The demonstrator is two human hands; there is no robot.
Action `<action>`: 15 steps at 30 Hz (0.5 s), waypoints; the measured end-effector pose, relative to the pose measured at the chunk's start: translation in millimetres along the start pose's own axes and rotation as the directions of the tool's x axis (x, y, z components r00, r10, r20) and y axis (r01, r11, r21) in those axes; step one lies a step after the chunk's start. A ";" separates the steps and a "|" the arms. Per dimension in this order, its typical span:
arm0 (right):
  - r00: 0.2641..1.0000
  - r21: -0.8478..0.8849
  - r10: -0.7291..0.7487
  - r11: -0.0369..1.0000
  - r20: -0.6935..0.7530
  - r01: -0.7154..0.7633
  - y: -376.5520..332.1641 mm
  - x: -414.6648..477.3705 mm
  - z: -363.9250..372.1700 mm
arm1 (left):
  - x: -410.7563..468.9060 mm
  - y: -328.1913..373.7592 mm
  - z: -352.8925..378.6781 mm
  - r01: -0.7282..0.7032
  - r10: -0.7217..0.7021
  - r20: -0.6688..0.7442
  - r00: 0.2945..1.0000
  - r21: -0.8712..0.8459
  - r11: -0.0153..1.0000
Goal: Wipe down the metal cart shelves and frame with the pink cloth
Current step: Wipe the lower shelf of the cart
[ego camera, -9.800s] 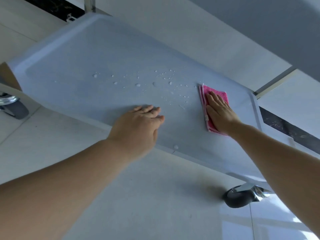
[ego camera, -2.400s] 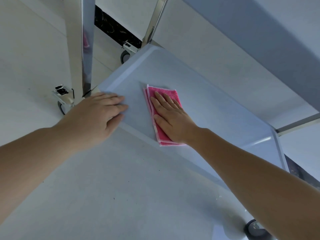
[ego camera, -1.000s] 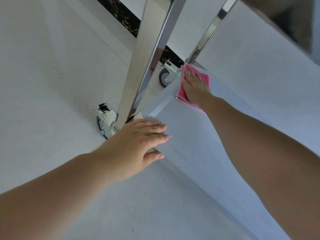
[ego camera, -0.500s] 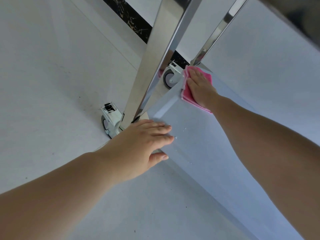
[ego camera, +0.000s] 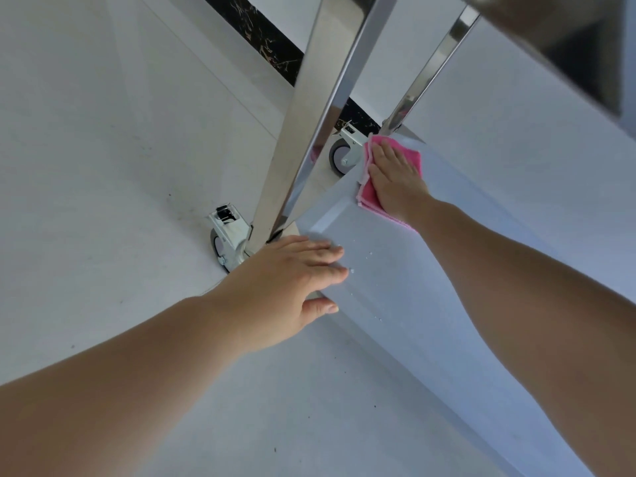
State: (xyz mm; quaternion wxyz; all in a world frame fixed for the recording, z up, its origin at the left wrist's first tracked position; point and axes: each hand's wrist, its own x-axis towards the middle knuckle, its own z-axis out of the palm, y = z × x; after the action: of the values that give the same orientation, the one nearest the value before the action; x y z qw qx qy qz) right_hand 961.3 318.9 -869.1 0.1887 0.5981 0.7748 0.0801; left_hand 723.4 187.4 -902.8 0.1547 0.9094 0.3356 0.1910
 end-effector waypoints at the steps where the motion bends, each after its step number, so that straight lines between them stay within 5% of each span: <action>1: 1.000 0.003 -0.022 1.000 -0.004 0.022 -6.8 -6.8 -0.9 | -0.6 1.5 -1.7 0.001 -0.001 0.006 1.000 0.021 1.000; 11: 0.991 -0.019 -0.128 0.992 0.033 0.129 -58.5 -68.0 -18.2 | -63.5 -11.0 -42.0 -0.036 0.037 -0.003 0.999 0.134 0.990; 15: 0.996 0.113 -0.085 0.990 0.006 0.084 -86.9 -84.9 -20.4 | -95.5 -17.1 -57.3 0.023 -0.032 0.065 0.997 0.137 0.990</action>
State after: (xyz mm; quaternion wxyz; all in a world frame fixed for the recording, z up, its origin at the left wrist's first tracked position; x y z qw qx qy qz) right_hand 893.6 216.1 -864.0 0.1620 0.5750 0.8016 0.0250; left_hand 621.1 144.8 -882.7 0.1059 0.9190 0.3551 0.1346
